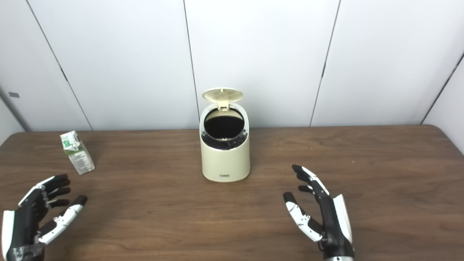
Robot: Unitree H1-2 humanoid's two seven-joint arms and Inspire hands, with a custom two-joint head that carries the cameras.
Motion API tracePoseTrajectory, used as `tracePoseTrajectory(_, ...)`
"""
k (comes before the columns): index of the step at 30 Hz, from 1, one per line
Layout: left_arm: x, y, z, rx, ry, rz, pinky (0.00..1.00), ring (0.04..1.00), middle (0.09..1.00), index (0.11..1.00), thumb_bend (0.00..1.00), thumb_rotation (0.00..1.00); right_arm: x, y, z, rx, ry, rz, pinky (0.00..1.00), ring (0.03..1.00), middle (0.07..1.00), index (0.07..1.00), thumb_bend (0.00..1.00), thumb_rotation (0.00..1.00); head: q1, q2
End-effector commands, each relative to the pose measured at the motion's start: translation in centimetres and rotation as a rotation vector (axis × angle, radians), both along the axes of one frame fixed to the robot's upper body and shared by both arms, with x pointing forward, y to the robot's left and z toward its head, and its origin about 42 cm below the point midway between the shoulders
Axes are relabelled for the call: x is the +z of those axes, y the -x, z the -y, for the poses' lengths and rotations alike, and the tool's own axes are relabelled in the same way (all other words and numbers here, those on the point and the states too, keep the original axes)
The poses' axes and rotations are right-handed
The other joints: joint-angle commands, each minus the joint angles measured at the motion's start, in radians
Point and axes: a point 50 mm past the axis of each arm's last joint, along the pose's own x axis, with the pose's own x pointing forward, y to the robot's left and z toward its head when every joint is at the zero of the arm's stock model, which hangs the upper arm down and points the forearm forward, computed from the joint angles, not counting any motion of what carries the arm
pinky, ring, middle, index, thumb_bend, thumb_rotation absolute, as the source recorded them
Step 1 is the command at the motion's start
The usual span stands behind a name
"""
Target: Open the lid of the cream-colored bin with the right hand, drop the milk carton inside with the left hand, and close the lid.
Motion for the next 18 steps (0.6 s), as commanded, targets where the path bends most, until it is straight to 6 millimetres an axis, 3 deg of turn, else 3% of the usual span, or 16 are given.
tracePoseTrajectory(1, 2.0, -0.8, -0.9, 0.022, -0.029, 0.064, 0.61, 0.717, 0.746, 0.758, 0.72, 0.19, 1.2, -0.6, 0.1, 0.019, 0.047, 0.086, 0.68, 0.802, 0.817, 0.800, 0.13, 0.64, 0.016, -0.003)
tracePoseTrajectory(4, 2.7, -1.3, -2.1, 0.039, -0.076, 0.045, 0.60, 0.713, 0.760, 0.777, 0.73, 0.18, 1.0, -0.8, 0.3, 0.022, 0.045, 0.077, 0.67, 0.786, 0.805, 0.791, 0.14, 0.64, 0.042, -0.012)
tracePoseTrajectory(7, 3.4, -2.3, -2.7, 0.051, -0.118, 0.028, 0.63, 0.746, 0.772, 0.778, 0.78, 0.21, 0.7, -1.1, 1.1, 0.028, 0.048, 0.078, 0.68, 0.796, 0.809, 0.789, 0.13, 0.57, 0.084, -0.022)
tracePoseTrajectory(13, 4.6, -4.4, -2.6, 0.059, -0.198, 0.003, 0.61, 0.710, 0.760, 0.780, 0.84, 0.23, 0.4, -1.8, 2.8, 0.031, 0.038, 0.077, 0.69, 0.797, 0.808, 0.785, 0.12, 0.55, 0.182, -0.021)
tracePoseTrajectory(18, 6.1, -7.4, -2.1, 0.013, -0.238, -0.055, 0.70, 0.828, 0.852, 0.864, 0.98, 0.31, 0.2, -2.6, 4.4, 0.046, 0.027, 0.099, 0.69, 0.804, 0.813, 0.785, 0.10, 0.51, 0.264, -0.018)
